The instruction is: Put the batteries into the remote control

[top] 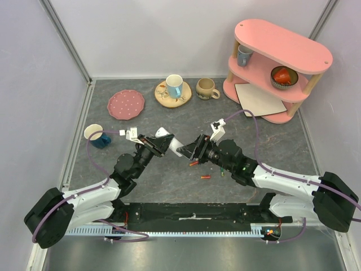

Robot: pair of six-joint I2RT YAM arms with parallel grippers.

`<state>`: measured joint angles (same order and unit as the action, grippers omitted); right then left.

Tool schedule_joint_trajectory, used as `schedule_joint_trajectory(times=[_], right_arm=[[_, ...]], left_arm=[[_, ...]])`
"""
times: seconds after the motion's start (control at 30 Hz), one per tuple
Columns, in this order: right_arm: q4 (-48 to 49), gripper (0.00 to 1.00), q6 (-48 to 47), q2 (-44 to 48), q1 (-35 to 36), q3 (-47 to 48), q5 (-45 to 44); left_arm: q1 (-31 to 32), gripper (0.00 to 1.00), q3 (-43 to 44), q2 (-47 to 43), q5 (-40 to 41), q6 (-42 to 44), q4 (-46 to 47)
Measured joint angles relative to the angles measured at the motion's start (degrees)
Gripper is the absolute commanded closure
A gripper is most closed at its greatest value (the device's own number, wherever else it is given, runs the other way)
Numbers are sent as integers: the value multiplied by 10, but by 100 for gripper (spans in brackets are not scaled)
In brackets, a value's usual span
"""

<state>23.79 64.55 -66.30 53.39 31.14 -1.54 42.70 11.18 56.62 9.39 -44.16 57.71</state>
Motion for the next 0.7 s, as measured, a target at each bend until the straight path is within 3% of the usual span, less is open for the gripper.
schedule_joint_trajectory(times=[0.3, 0.7], right_arm=[[28, 14, 21, -2, 0, 0, 3], [48, 15, 48, -26, 0, 0, 14]], left_arm=[[13, 98, 2, -17, 35, 21, -45], [21, 98, 3, -25, 56, 32, -54]])
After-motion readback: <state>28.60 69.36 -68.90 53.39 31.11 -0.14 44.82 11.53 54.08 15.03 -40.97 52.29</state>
